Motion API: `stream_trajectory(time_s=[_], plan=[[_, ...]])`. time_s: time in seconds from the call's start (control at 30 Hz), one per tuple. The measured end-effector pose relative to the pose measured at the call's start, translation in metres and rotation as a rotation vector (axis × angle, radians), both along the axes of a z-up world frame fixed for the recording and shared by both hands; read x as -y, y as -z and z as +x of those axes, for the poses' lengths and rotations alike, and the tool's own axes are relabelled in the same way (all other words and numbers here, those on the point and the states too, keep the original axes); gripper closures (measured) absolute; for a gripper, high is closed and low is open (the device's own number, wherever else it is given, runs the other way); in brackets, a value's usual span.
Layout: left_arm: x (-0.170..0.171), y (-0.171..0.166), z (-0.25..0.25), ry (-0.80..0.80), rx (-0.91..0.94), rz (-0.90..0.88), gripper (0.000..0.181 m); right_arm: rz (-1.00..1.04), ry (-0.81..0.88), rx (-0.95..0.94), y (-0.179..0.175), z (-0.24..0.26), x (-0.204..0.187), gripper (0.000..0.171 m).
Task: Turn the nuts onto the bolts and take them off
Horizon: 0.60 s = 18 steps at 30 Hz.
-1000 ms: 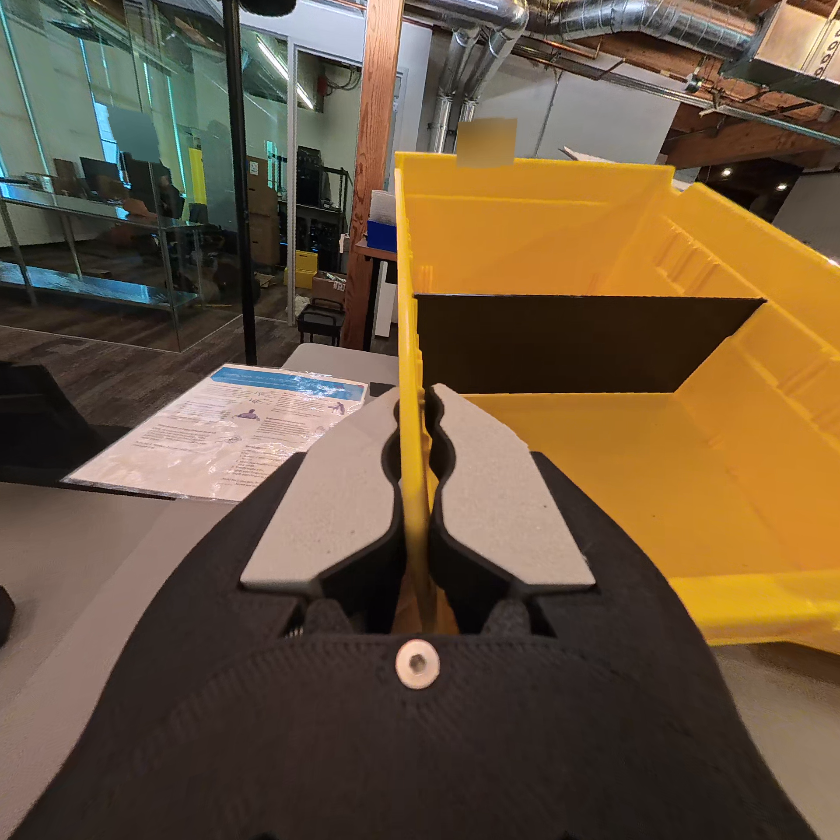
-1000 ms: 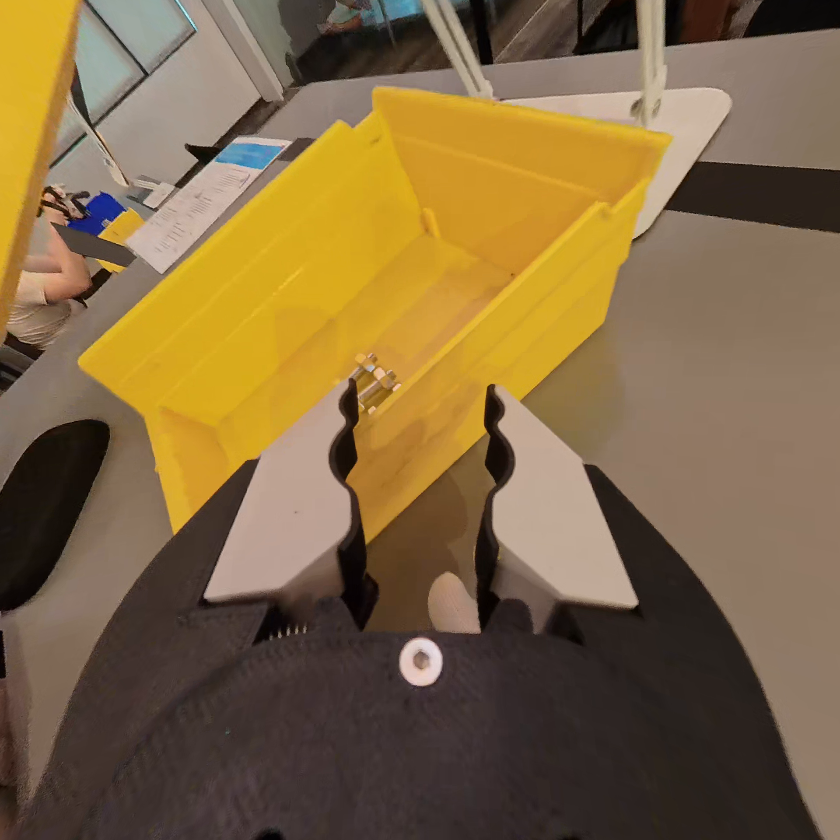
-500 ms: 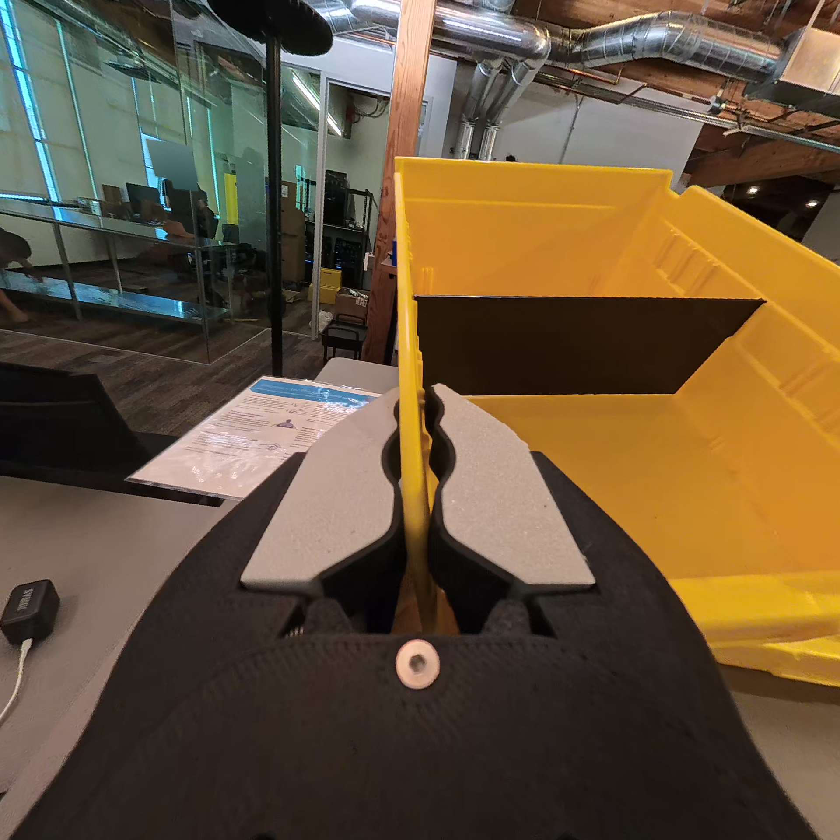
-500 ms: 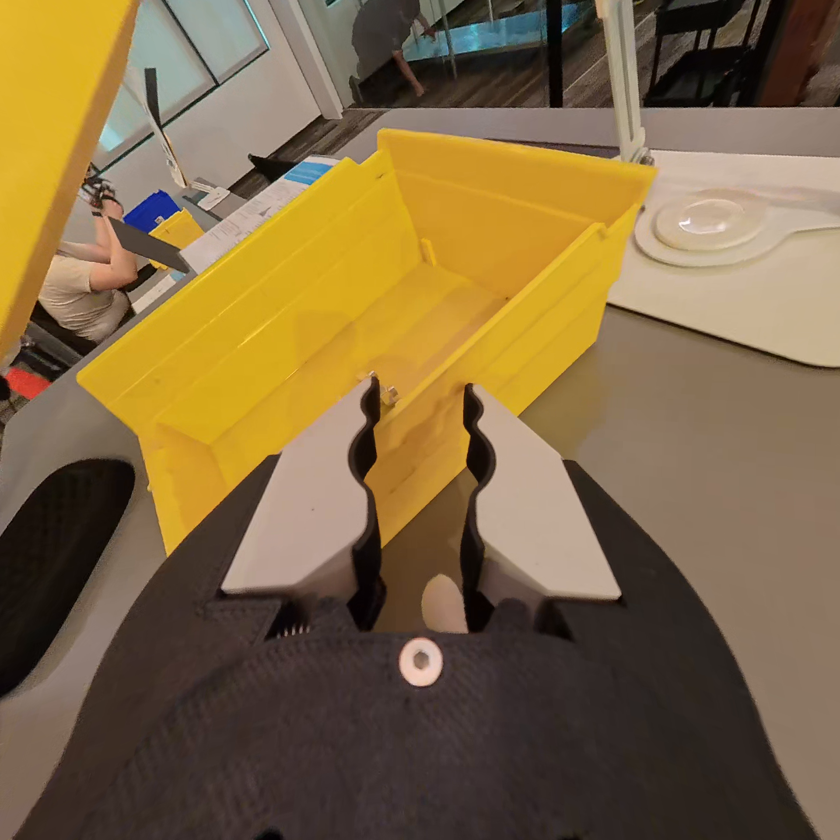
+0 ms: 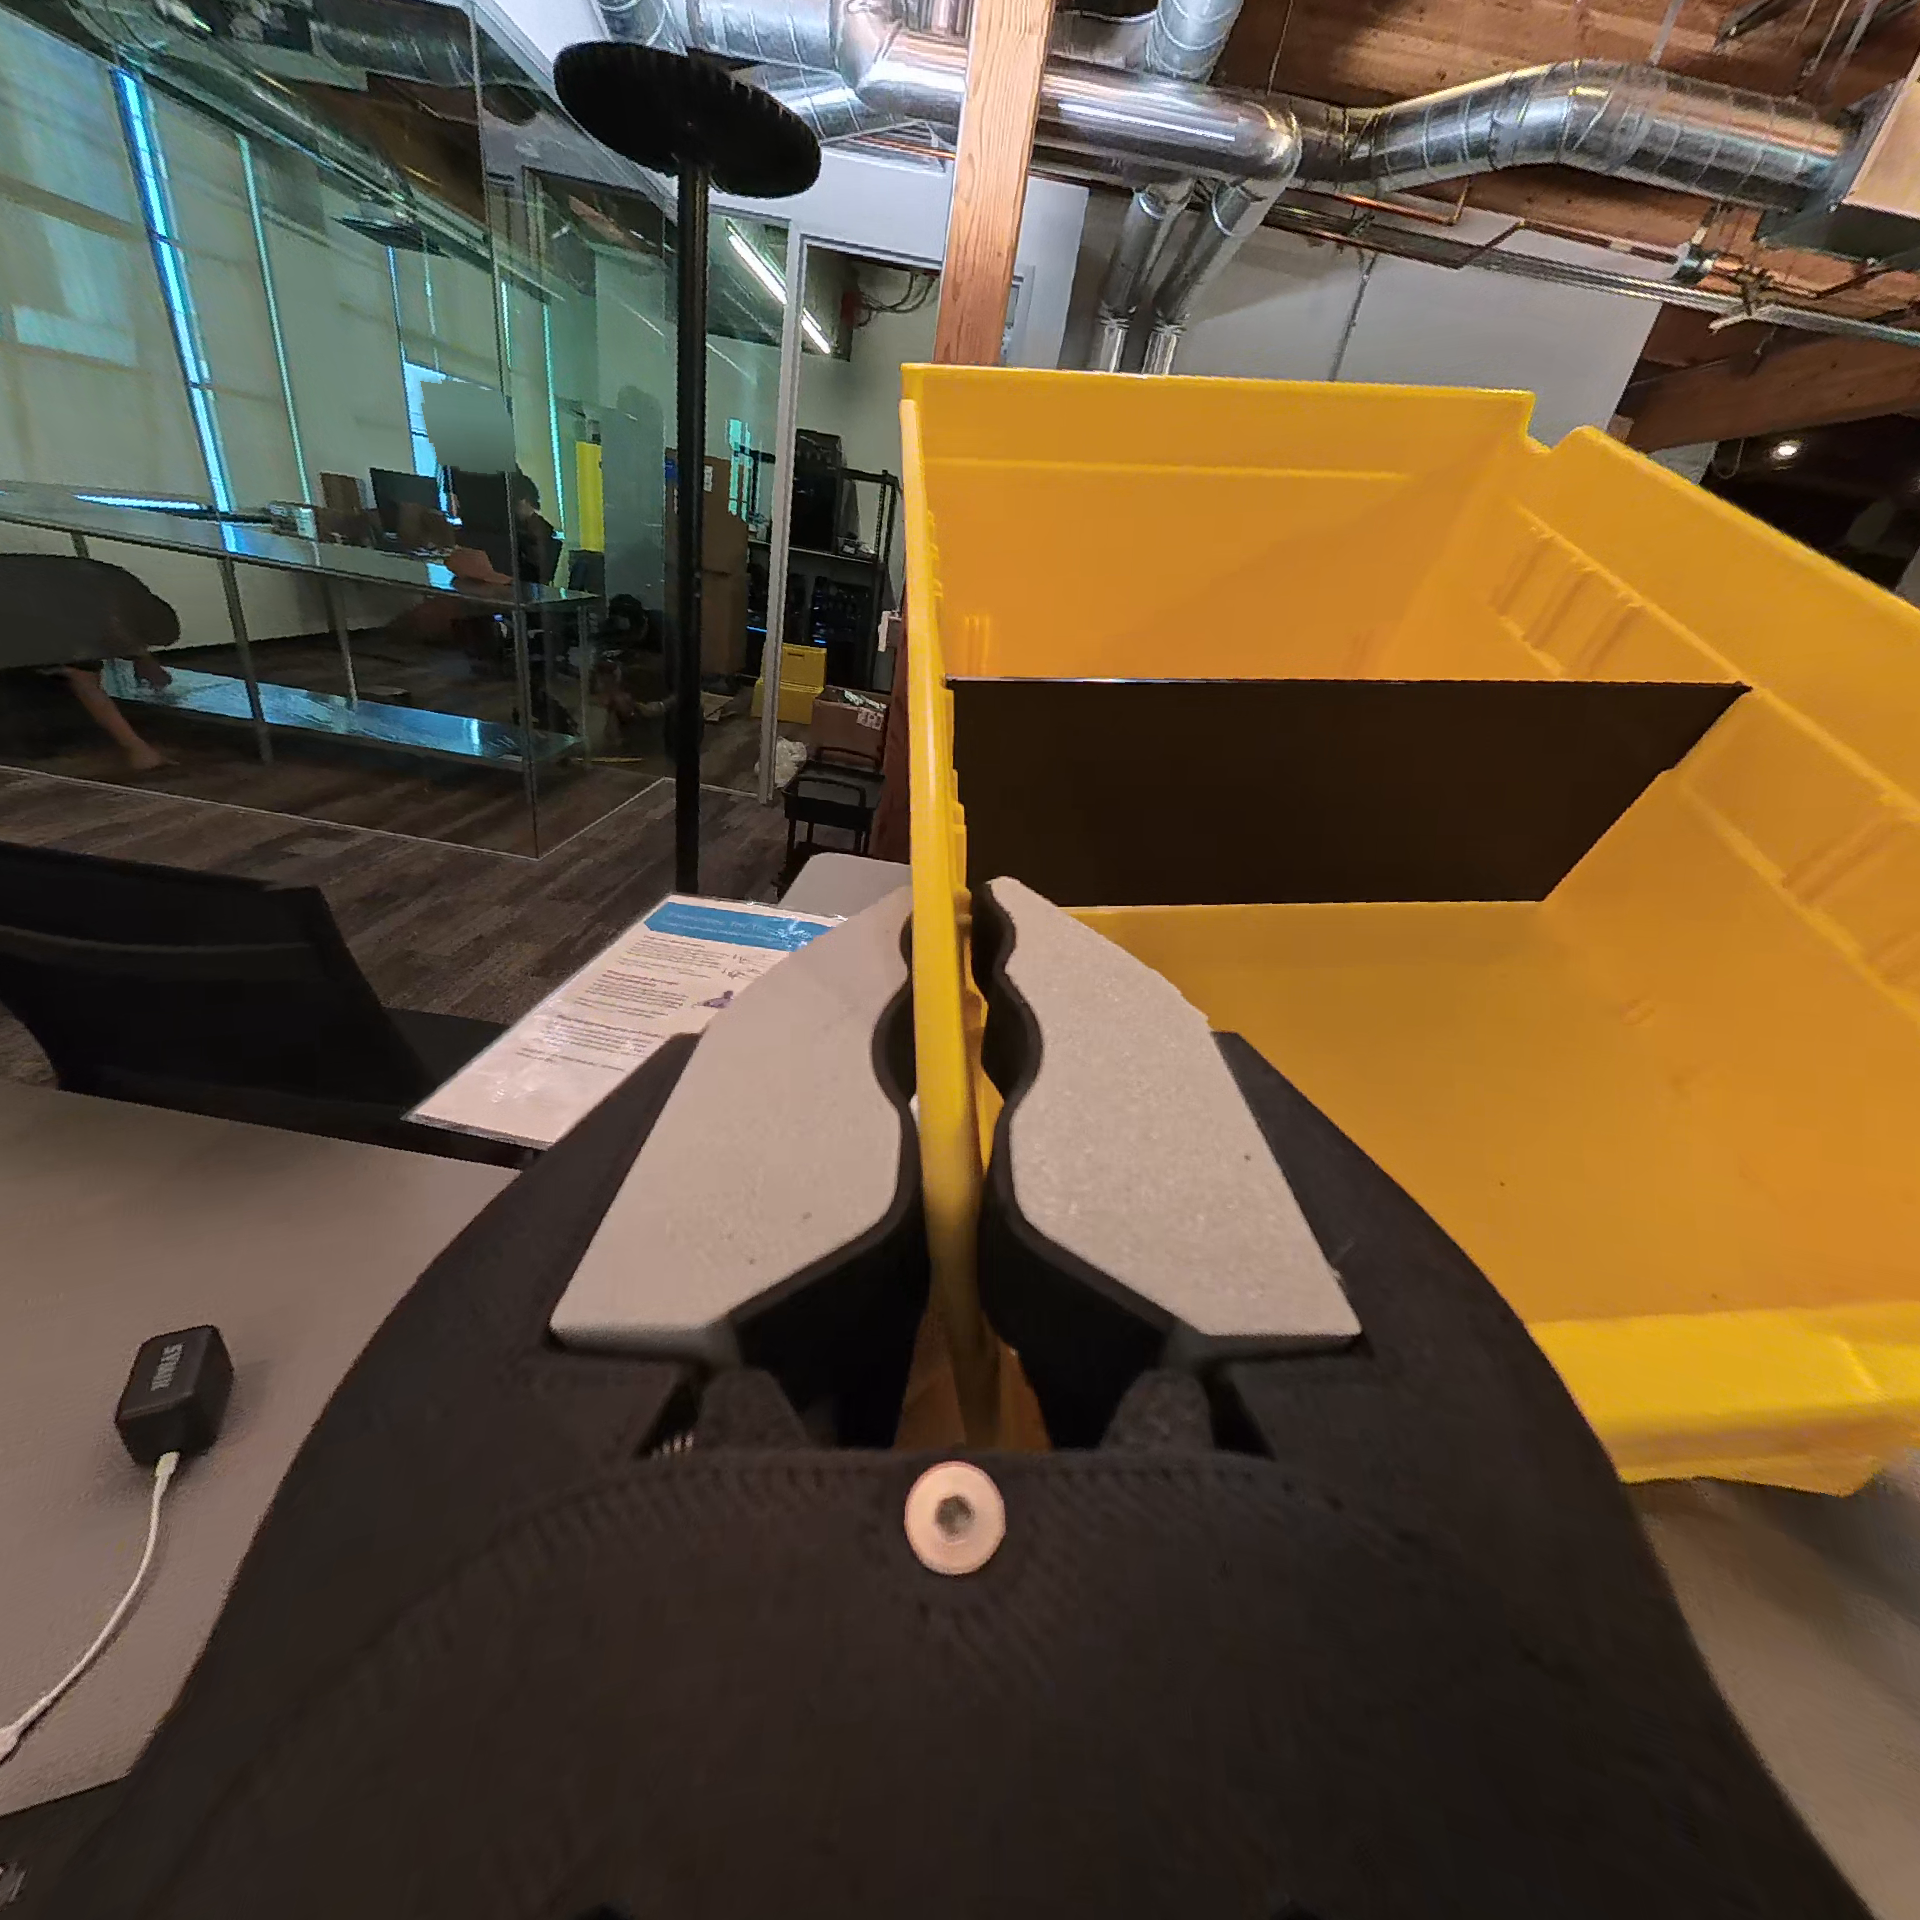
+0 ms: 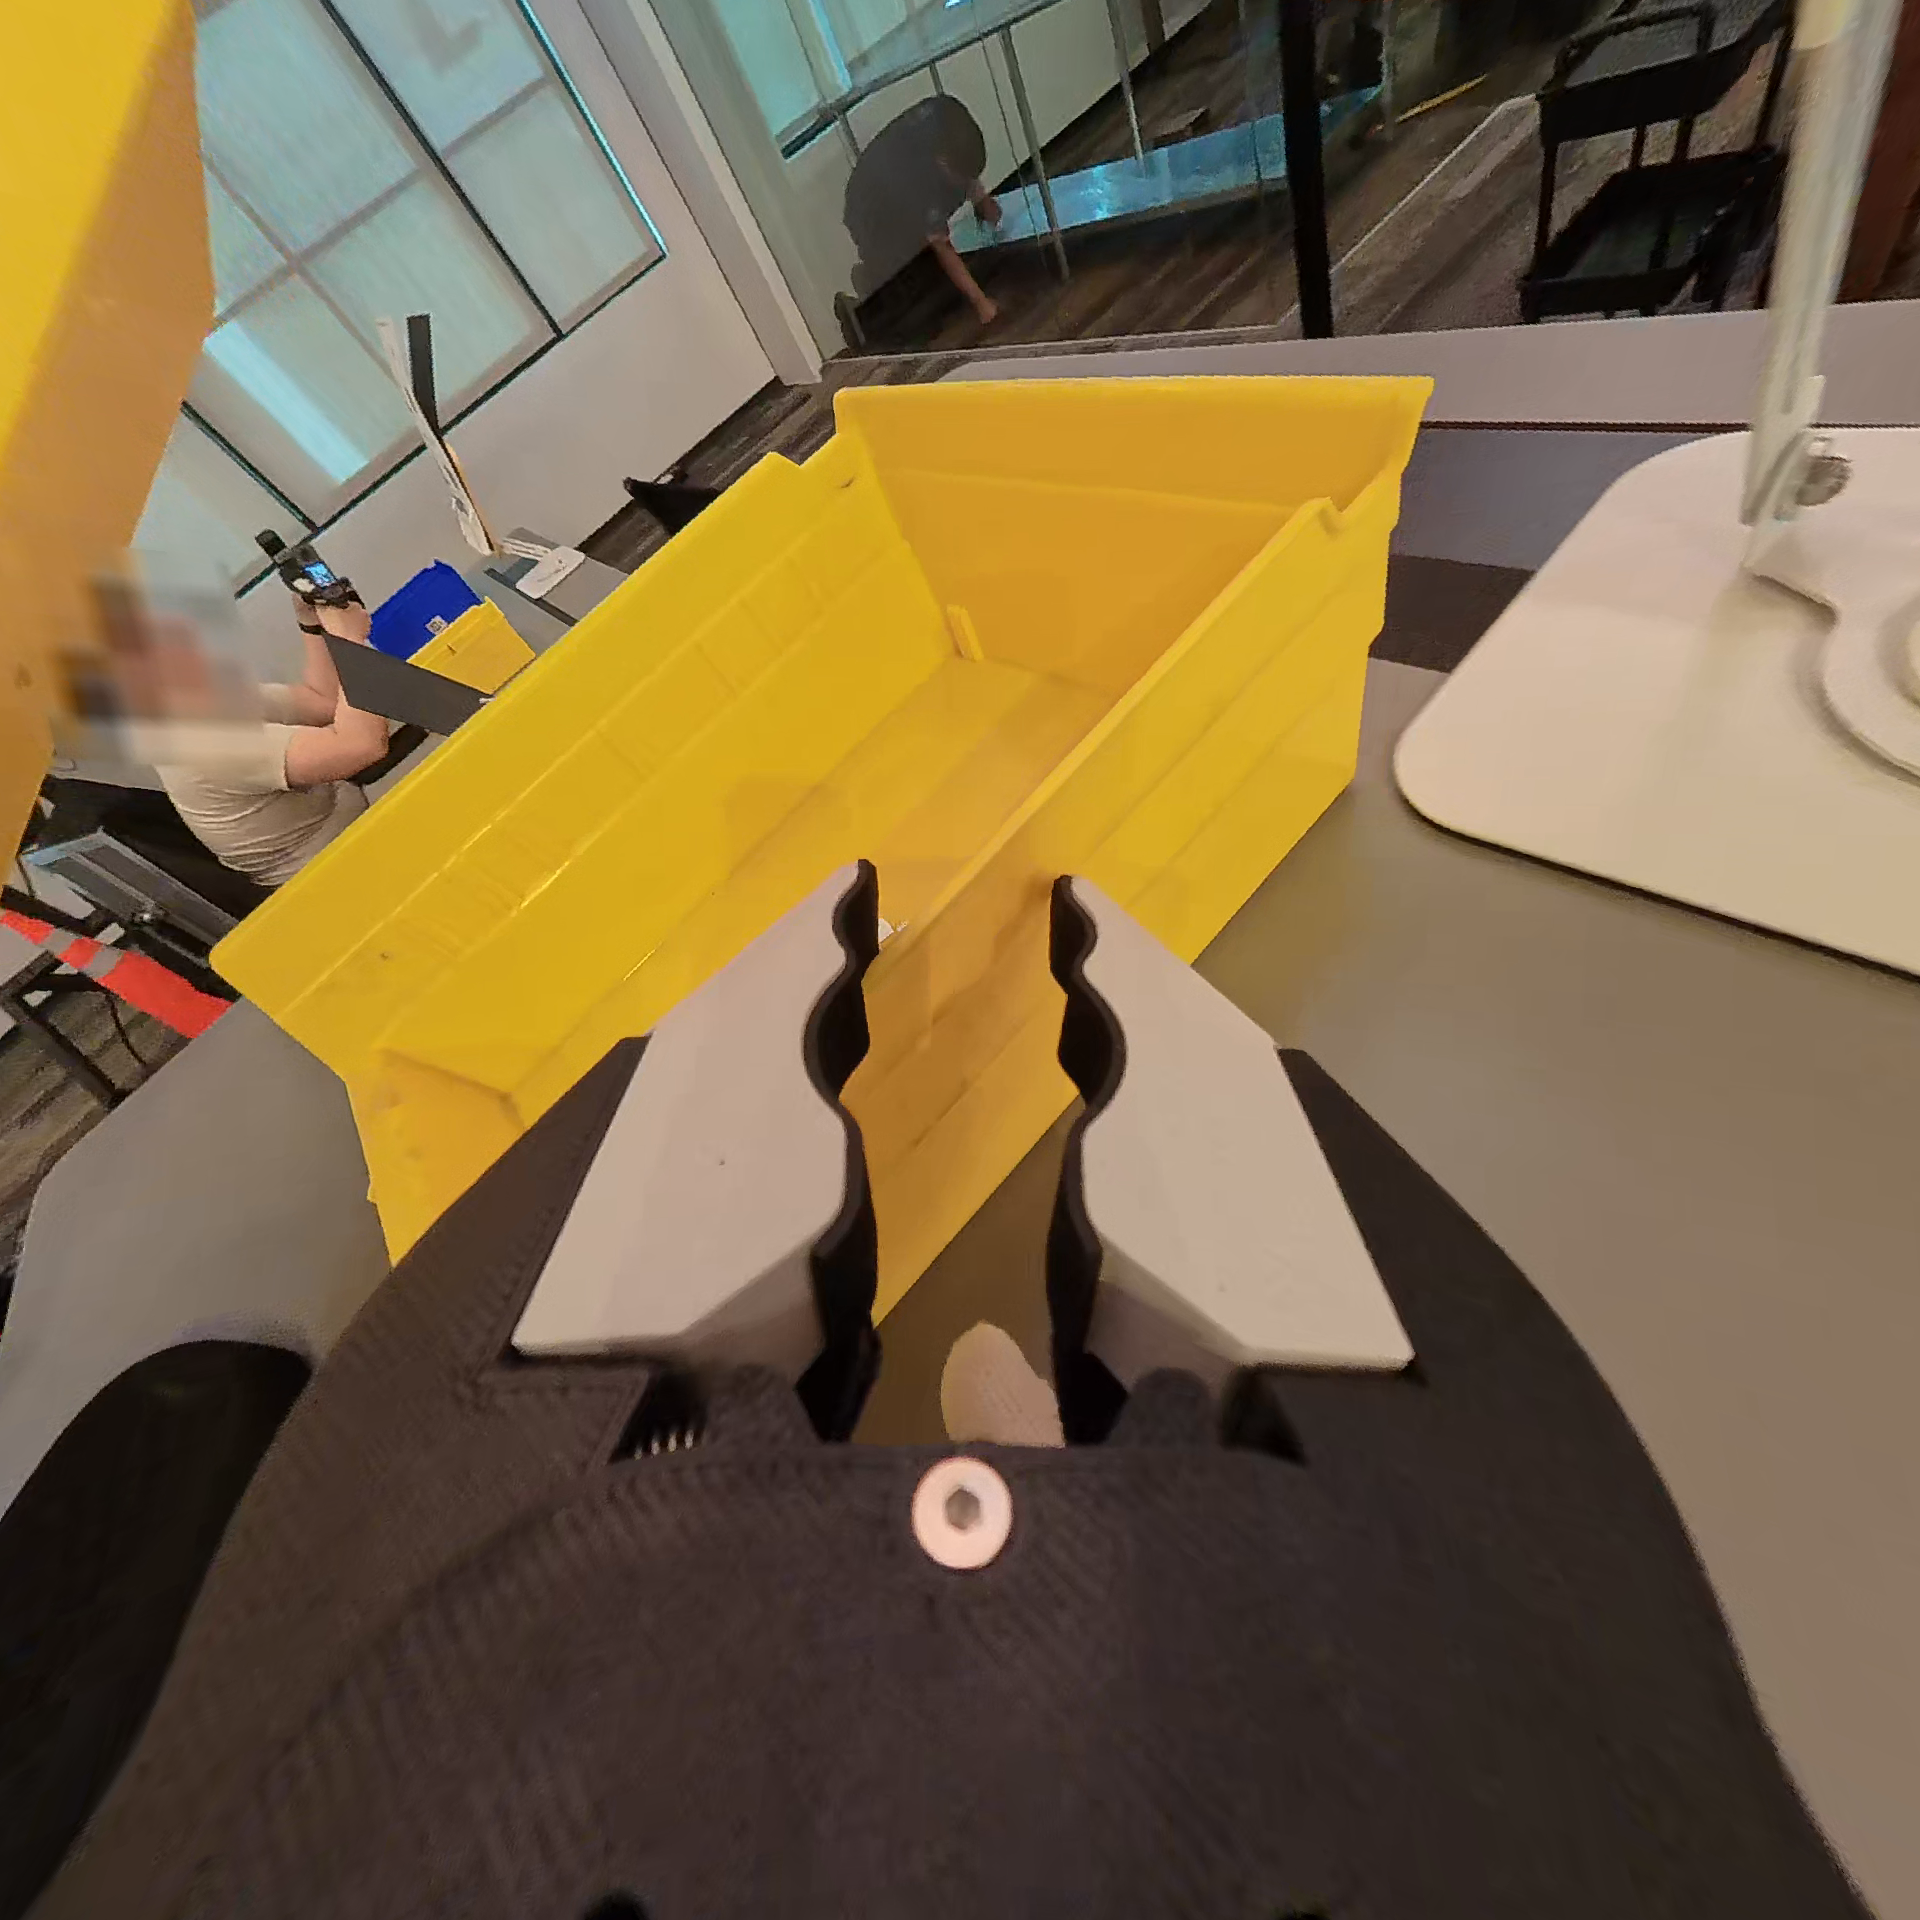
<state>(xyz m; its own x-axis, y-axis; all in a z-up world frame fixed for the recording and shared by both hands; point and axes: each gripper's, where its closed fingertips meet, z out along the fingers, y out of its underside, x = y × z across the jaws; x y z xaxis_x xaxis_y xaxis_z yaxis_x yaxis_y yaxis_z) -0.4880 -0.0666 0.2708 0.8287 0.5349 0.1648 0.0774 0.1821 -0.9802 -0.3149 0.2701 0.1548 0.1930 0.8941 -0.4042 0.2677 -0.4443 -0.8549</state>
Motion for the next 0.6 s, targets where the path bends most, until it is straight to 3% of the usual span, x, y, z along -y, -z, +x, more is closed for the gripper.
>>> stream_trajectory(time_s=[0.3,0.37,0.47,0.6], plan=[[-0.007,-0.013,0.009,0.018,-0.014,-0.006,0.176,-0.005,-0.033,0.004,0.000,-0.055,0.015,0.139],[-0.013,-0.016,0.013,0.028,-0.011,-0.011,0.176,-0.040,-0.051,0.004,-0.003,-0.058,0.018,0.124],[-0.024,-0.022,0.023,0.050,-0.020,-0.020,0.176,-0.001,-0.018,-0.028,-0.021,-0.039,0.003,0.105],[-0.050,-0.034,0.047,0.113,-0.051,-0.039,0.176,0.111,0.031,-0.115,-0.070,0.030,-0.024,0.107]])
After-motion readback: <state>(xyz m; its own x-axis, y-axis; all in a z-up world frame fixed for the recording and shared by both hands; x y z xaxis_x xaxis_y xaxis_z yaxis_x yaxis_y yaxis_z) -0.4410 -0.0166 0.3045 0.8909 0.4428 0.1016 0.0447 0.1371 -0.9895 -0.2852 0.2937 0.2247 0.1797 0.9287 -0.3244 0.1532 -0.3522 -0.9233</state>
